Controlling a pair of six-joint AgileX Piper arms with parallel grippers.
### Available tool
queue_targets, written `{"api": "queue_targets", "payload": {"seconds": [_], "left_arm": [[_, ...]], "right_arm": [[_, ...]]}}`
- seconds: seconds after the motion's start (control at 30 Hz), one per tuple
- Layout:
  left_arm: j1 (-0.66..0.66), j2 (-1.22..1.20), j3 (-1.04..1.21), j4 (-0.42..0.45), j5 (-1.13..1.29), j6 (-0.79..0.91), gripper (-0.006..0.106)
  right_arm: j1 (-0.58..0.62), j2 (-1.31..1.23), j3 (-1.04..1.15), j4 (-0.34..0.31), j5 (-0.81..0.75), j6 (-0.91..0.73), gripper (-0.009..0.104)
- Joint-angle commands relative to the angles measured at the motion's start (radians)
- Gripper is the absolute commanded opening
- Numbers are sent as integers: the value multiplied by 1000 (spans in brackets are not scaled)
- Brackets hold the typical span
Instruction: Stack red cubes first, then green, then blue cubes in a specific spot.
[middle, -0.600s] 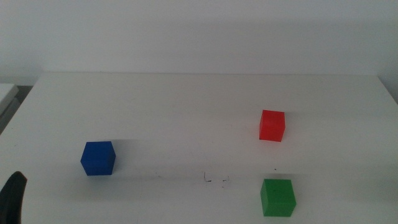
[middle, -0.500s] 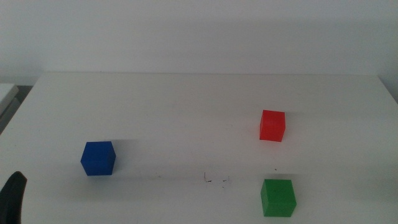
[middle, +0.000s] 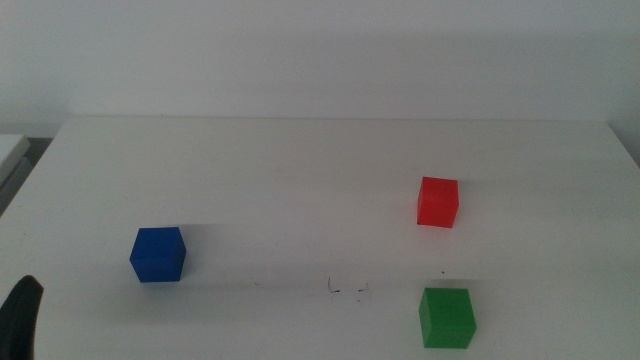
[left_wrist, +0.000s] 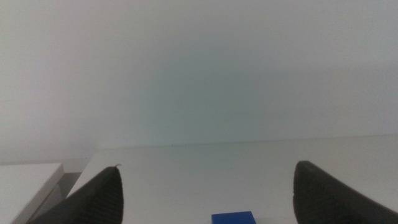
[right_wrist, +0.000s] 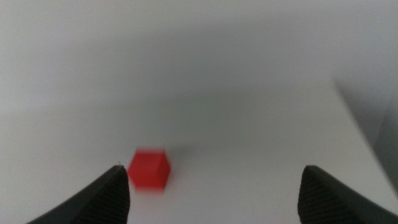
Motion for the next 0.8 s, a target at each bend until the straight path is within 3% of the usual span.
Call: {"api": "queue_targets", "payload": {"seconds": [0.0,0.13,0.5,0.57,0.77], "left_arm": [[-4,-4,0,-2,-11,-3,94],[-4,-4,0,-2,-11,-3,94],[-4,-4,0,-2,-11,-3,94],[-4,-4,0,-2,-11,-3,94],[-4,-4,0,-2,-11,-3,94]], "right_arm": [[3,111,-121,10,188,0,92],[3,223,-216,10,287,0,92],[3,300,-226,39,273,32,92],[3,333,-259,70,312,14,92],[17,531,-434,79,447,56,92]]}}
